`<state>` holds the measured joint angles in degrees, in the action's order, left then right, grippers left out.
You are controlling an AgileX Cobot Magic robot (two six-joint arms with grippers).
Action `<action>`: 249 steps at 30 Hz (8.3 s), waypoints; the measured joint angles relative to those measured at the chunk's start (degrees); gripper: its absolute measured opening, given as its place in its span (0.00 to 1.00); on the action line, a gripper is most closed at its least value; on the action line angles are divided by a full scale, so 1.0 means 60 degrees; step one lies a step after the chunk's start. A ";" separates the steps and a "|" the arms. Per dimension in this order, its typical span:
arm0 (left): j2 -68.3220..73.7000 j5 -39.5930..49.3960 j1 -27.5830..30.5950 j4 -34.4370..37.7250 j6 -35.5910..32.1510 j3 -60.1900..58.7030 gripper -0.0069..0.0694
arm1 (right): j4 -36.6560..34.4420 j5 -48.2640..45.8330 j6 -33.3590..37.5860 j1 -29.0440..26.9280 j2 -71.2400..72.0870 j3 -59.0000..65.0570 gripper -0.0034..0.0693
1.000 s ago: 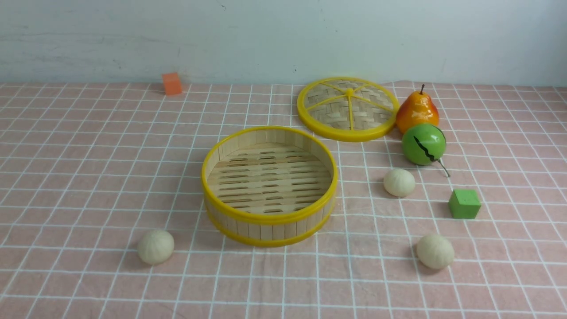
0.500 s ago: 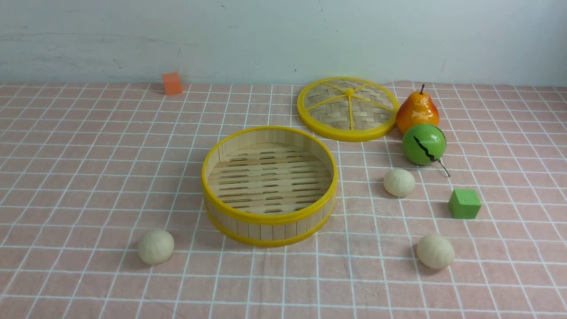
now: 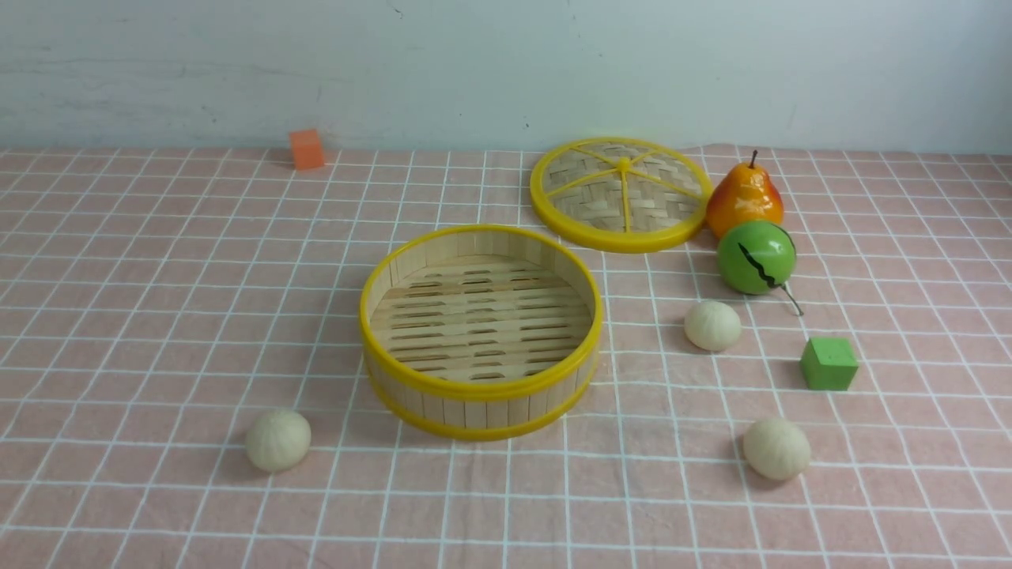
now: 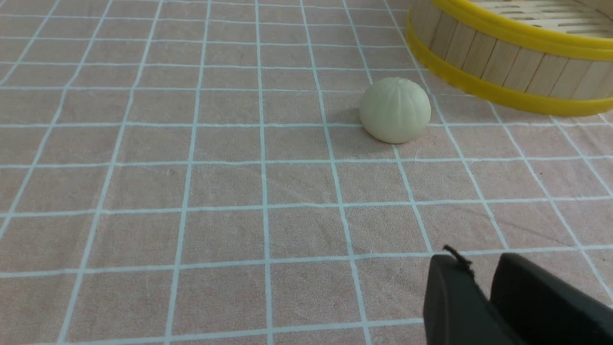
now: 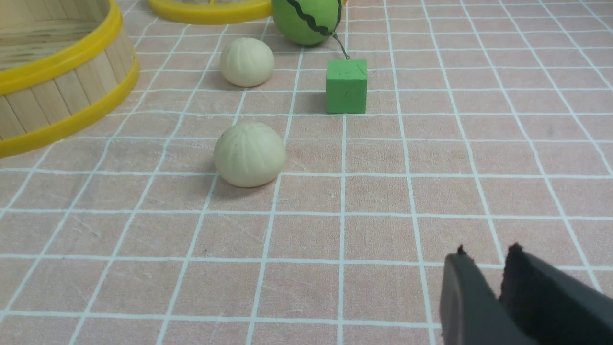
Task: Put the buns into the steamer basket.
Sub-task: Use the left arm to grab a steamed stuffed bun
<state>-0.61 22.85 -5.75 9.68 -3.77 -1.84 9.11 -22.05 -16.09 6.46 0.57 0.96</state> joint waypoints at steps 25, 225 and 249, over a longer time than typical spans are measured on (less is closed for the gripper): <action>0.0000 0.0000 0.0000 0.0000 0.0000 0.0000 0.28 | 0.0000 0.0000 0.0000 0.0000 0.0000 0.0000 0.27; 0.0000 0.0000 0.0000 0.0000 0.0000 0.0000 0.40 | 0.0000 0.0000 -0.0002 0.0000 0.0000 0.0000 0.38; 0.0000 0.0000 0.0000 0.0000 0.0000 0.0000 0.40 | 0.0000 0.0000 -0.0002 0.0000 0.0000 0.0000 0.38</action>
<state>-0.61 22.85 -5.75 9.68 -3.77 -1.84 9.11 -22.05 -16.10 6.46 0.57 0.96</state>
